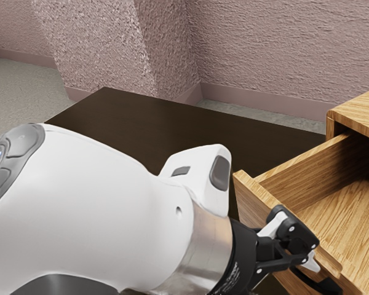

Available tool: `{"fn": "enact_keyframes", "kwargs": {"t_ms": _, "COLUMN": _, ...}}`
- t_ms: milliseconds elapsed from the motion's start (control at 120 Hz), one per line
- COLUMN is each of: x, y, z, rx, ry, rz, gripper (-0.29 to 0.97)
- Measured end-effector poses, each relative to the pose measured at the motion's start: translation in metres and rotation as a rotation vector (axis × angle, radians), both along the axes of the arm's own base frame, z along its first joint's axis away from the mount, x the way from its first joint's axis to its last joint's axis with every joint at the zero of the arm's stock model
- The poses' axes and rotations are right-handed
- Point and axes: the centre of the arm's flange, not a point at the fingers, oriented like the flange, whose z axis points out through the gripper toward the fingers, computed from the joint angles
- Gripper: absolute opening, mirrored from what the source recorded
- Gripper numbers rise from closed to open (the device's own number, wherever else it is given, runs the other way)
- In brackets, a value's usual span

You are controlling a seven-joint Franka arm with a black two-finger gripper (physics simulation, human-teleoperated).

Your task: Pull the drawer handle with one arm to open the drawer

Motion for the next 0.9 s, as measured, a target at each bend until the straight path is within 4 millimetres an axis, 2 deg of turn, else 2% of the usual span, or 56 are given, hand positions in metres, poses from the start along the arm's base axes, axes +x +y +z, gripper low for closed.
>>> {"fn": "enact_keyframes", "kwargs": {"t_ms": 250, "x": -0.006, "y": -0.006, "z": 0.018, "rx": -0.014, "ry": -0.033, "rz": -0.017, "gripper": 0.46}}
{"fn": "enact_keyframes", "kwargs": {"t_ms": 417, "x": -0.022, "y": -0.015, "z": 0.048, "rx": -0.028, "ry": -0.096, "rz": -0.04, "gripper": 0.46}}
{"fn": "enact_keyframes", "kwargs": {"t_ms": 483, "x": -0.032, "y": -0.025, "z": 0.061, "rx": -0.027, "ry": -0.126, "rz": -0.062, "gripper": 0.46}}
{"fn": "enact_keyframes", "kwargs": {"t_ms": 542, "x": -0.05, "y": -0.047, "z": 0.072, "rx": -0.011, "ry": -0.165, "rz": -0.11, "gripper": 0.46}}
{"fn": "enact_keyframes", "kwargs": {"t_ms": 608, "x": -0.077, "y": -0.075, "z": 0.096, "rx": 0.007, "ry": -0.235, "rz": -0.181, "gripper": 0.46}}
{"fn": "enact_keyframes", "kwargs": {"t_ms": 658, "x": -0.101, "y": -0.104, "z": 0.118, "rx": 0.03, "ry": -0.295, "rz": -0.262, "gripper": 0.46}}
{"fn": "enact_keyframes", "kwargs": {"t_ms": 683, "x": -0.114, "y": -0.121, "z": 0.122, "rx": 0.062, "ry": -0.326, "rz": -0.305, "gripper": 0.47}}
{"fn": "enact_keyframes", "kwargs": {"t_ms": 733, "x": -0.159, "y": -0.164, "z": 0.105, "rx": 0.218, "ry": -0.411, "rz": -0.416, "gripper": 0.51}}
{"fn": "enact_keyframes", "kwargs": {"t_ms": 783, "x": -0.201, "y": -0.195, "z": 0.073, "rx": 0.382, "ry": -0.439, "rz": -0.514, "gripper": 0.54}}
{"fn": "enact_keyframes", "kwargs": {"t_ms": 808, "x": -0.211, "y": -0.202, "z": 0.062, "rx": 0.44, "ry": -0.432, "rz": -0.539, "gripper": 0.55}}
{"fn": "enact_keyframes", "kwargs": {"t_ms": 850, "x": -0.216, "y": -0.207, "z": 0.049, "rx": 0.495, "ry": -0.401, "rz": -0.557, "gripper": 0.57}}
{"fn": "enact_keyframes", "kwargs": {"t_ms": 900, "x": -0.22, "y": -0.207, "z": 0.047, "rx": 0.513, "ry": -0.364, "rz": -0.554, "gripper": 0.59}}
